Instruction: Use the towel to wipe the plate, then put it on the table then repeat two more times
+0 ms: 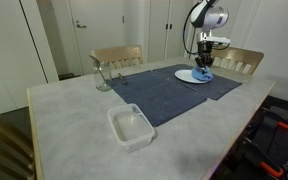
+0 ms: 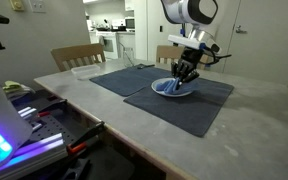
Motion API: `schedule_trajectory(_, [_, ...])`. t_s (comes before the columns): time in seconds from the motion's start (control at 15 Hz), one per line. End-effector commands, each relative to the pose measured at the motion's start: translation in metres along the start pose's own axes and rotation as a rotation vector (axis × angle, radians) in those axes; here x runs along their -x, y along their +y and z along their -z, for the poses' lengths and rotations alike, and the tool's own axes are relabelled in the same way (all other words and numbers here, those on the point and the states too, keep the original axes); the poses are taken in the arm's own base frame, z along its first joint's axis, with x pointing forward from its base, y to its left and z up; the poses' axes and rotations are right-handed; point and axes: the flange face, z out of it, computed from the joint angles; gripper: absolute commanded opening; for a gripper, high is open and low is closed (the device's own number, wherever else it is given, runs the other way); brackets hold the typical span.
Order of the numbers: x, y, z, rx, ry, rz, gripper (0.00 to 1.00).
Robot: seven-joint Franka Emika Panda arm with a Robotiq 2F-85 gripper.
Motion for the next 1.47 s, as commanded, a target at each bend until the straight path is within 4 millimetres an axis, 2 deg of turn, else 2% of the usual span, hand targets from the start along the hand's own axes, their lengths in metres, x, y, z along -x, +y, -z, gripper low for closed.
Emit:
schedule_trajectory(0.0, [0.001, 0.005, -0.002, 0.022, -0.037, 0.002, 0.03])
schedule_trajectory(0.33, [-0.002, -0.004, -0.035, -0.021, -0.113, 0.106, 0.03])
schedule_trajectory(0.47, [-0.005, -0.007, -0.041, -0.064, -0.121, 0.156, 0.03])
schedule_trajectory(1.0, [-0.013, -0.02, -0.037, -0.17, -0.083, 0.3, 0.03])
schedule_trajectory(1.4, [-0.034, -0.024, -0.037, -0.207, -0.036, 0.315, 0.03])
